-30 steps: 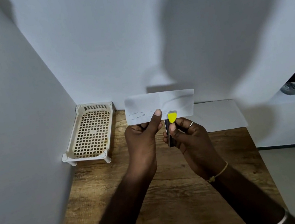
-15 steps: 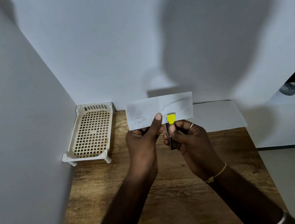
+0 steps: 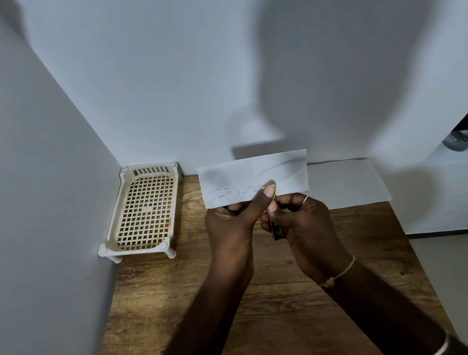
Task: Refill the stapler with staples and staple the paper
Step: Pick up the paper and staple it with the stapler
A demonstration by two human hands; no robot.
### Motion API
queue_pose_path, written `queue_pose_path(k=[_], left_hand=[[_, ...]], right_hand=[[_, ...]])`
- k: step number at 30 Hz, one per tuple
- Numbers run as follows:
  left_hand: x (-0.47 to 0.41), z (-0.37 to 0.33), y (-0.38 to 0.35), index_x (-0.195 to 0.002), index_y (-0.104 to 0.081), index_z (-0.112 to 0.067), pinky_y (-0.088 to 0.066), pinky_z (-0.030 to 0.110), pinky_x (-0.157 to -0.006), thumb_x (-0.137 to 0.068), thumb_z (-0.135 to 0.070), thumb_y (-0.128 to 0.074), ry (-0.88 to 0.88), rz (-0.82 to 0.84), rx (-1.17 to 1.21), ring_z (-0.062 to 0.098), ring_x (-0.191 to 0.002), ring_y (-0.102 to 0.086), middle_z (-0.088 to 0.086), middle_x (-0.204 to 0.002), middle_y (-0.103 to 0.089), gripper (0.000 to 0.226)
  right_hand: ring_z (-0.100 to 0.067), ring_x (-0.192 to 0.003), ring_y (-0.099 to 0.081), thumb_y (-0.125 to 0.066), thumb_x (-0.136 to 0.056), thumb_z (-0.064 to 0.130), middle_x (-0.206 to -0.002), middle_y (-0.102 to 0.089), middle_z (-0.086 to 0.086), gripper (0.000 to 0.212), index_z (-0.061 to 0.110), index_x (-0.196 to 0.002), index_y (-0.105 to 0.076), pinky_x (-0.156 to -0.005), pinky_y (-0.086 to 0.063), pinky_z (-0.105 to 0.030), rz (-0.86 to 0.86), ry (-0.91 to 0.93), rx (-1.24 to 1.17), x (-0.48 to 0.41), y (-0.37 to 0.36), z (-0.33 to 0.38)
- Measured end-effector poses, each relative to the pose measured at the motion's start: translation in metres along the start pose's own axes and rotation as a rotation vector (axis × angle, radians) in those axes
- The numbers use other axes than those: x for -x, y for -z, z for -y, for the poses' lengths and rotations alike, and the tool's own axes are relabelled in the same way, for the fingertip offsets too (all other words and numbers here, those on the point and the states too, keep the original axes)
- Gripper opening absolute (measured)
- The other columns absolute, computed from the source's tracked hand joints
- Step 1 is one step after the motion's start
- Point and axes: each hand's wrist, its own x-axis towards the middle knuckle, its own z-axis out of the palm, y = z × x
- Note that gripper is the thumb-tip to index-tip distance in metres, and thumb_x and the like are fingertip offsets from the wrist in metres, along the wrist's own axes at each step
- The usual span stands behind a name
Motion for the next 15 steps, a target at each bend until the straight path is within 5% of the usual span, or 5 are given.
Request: queue_pose_path(k=[10, 15], left_hand=[[-0.004, 0.005, -0.002, -0.114, -0.07, 0.001, -0.056, 0.052, -0.091, -0.081, -0.005, -0.084, -0.034, 0.051, 0.02, 0.041, -0.105, -0.07, 0.028, -0.112, -0.072, 0.036], [-0.001, 0.011, 0.0, -0.115, -0.071, -0.002, -0.055, 0.053, -0.091, -0.082, -0.006, -0.084, 0.028, 0.009, 0.014, 0.047, -0.111, -0.068, 0.027, -0.115, -0.072, 0.036]], right_hand=[[-0.027, -0.061, -0.063, -0.073, -0.082, 0.002, -0.064, -0.066, -0.012, 0.014, 0.01, -0.07, -0.075, -0.056, -0.052, -0.031, -0.085, 0.028, 0.085, 0.003, -0.001, -0.004], [-0.026, -0.064, -0.065, -0.072, -0.087, 0.004, -0.069, -0.068, -0.014, 0.009, 0.006, -0.079, -0.075, -0.059, -0.052, -0.033, -0.08, -0.024, 0.117, 0.003, 0.003, -0.008]])
